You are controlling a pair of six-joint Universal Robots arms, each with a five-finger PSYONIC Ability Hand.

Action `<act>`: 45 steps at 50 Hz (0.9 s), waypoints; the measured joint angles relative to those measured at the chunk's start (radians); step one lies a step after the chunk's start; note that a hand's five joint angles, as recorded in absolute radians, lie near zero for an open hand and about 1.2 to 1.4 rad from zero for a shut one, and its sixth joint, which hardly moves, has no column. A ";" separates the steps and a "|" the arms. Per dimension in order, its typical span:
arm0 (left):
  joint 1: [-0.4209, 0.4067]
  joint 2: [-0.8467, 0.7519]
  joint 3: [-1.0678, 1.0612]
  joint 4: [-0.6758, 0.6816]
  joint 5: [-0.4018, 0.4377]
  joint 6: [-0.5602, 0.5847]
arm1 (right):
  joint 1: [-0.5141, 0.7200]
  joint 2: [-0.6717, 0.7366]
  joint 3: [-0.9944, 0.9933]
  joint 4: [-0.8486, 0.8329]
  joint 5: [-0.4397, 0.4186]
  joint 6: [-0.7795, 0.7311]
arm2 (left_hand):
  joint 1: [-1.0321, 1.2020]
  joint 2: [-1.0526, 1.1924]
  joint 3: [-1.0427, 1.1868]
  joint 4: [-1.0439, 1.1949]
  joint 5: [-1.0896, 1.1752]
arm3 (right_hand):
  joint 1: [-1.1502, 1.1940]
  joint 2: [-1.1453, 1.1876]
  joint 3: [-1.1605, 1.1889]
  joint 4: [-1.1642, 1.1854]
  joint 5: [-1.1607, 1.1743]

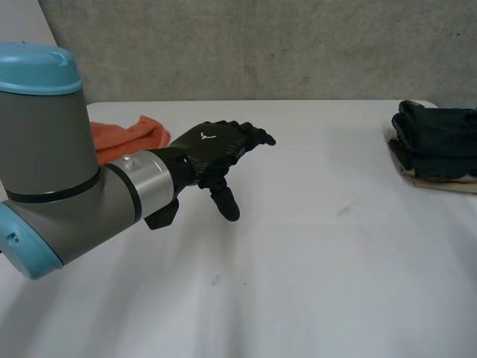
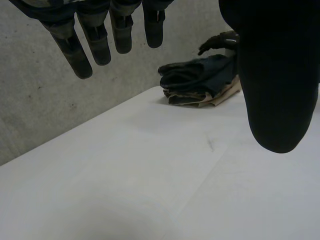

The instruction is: Fold the laundry.

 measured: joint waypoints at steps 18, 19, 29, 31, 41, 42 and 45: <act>0.008 0.033 0.006 0.002 0.000 0.000 | 0.017 -0.311 0.023 0.419 0.642 -0.699 | 0.000 0.000 0.000 0.000 0.000 | -0.132 -0.258 -0.267 -0.271 -0.225; 0.012 0.039 0.006 0.003 -0.001 0.000 | 0.061 -0.330 0.011 0.421 0.728 -0.744 | 0.000 0.000 0.000 0.000 0.000 | -0.132 -0.258 -0.267 -0.271 -0.225; 0.059 0.075 -0.003 0.082 -0.120 0.010 | 0.399 -0.481 0.107 0.367 0.863 -0.543 | 0.000 0.000 0.000 0.000 0.000 | -0.132 -0.258 -0.267 -0.272 -0.225; 0.079 0.085 -0.013 0.122 -0.181 0.015 | 0.477 -0.527 0.194 0.361 0.833 -0.426 | 0.000 0.000 0.000 0.000 0.000 | -0.132 -0.258 -0.267 -0.272 -0.225; 0.340 0.017 -0.076 0.308 -0.292 0.190 | 0.792 -0.678 0.668 0.316 0.736 -0.194 | 0.000 0.000 0.000 0.000 -0.002 | -0.132 -0.258 -0.267 -0.272 -0.230; 0.364 -0.002 -0.073 0.315 -0.289 0.219 | 0.823 -0.686 0.722 0.303 0.732 -0.198 | 0.000 0.000 0.000 0.000 -0.002 | -0.132 -0.258 -0.267 -0.272 -0.230; 0.457 -0.101 -0.039 0.338 -0.269 0.360 | 0.877 -0.697 0.838 0.269 0.730 -0.217 | 0.000 0.000 0.000 0.000 -0.002 | -0.132 -0.258 -0.267 -0.272 -0.230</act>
